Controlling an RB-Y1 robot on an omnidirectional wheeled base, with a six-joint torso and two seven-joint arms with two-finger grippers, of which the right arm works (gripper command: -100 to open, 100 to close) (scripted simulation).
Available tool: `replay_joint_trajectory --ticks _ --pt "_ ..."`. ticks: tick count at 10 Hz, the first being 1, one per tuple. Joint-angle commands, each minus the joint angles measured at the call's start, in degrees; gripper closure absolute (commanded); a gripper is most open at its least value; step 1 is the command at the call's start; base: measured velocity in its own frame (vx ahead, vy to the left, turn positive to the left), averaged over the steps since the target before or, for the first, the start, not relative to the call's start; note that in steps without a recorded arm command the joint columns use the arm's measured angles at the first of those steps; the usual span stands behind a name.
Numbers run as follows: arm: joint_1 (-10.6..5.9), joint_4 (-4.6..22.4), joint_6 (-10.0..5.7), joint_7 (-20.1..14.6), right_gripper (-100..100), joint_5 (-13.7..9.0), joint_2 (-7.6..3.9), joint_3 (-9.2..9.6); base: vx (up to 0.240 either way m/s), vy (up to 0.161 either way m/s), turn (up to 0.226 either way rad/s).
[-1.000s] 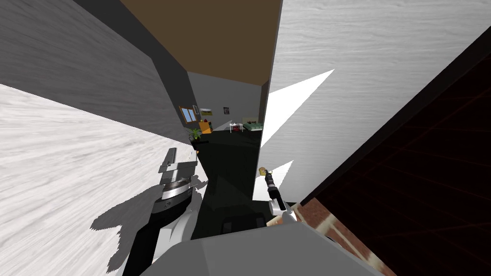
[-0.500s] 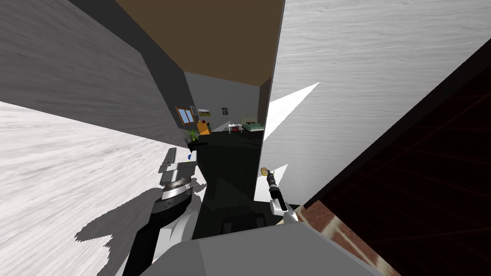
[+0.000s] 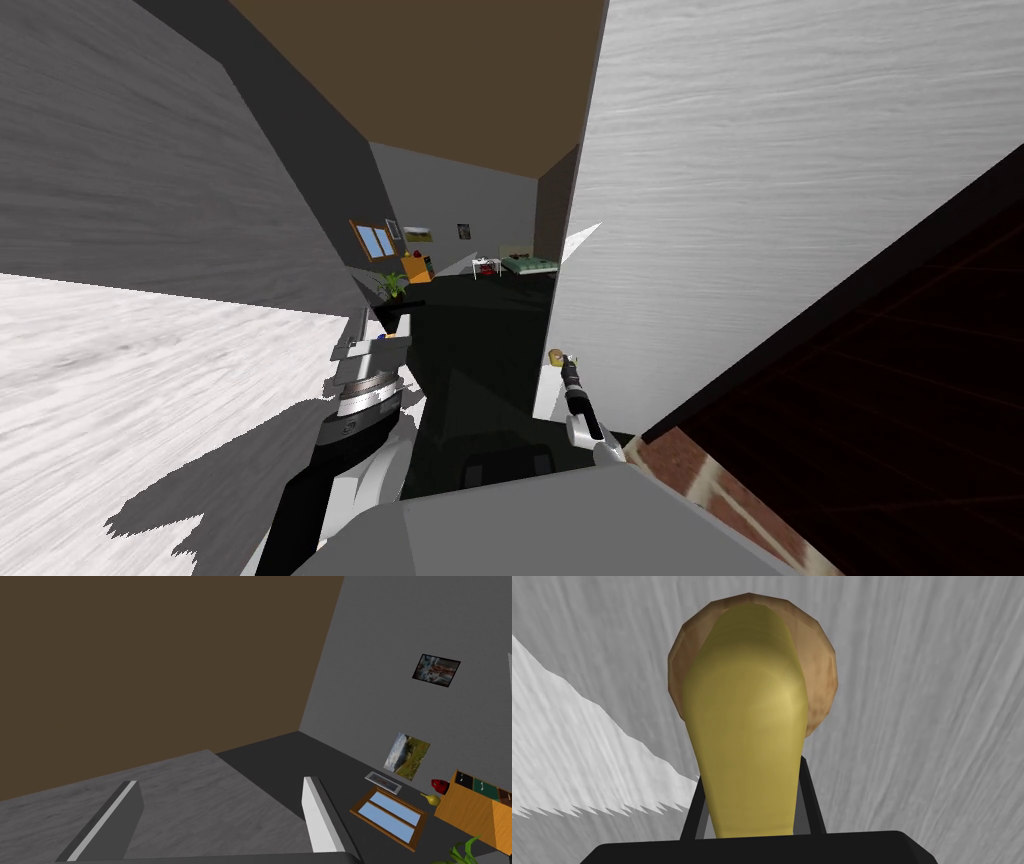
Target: Push the door open
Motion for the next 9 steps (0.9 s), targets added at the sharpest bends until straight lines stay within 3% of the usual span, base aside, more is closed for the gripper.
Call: replay_joint_trajectory --ticks 1,4,9 --pt "-0.78 1.29 -0.83 0.20 100 -0.35 0.04 -0.84 0.130 0.031 -0.031" --pt "-0.58 1.50 -0.91 0.52 100 -0.89 -0.28 -1.83 0.105 0.040 -0.041" --pt "-0.42 1.72 -1.08 1.29 100 -2.22 -0.65 -3.96 0.187 0.012 -0.036"
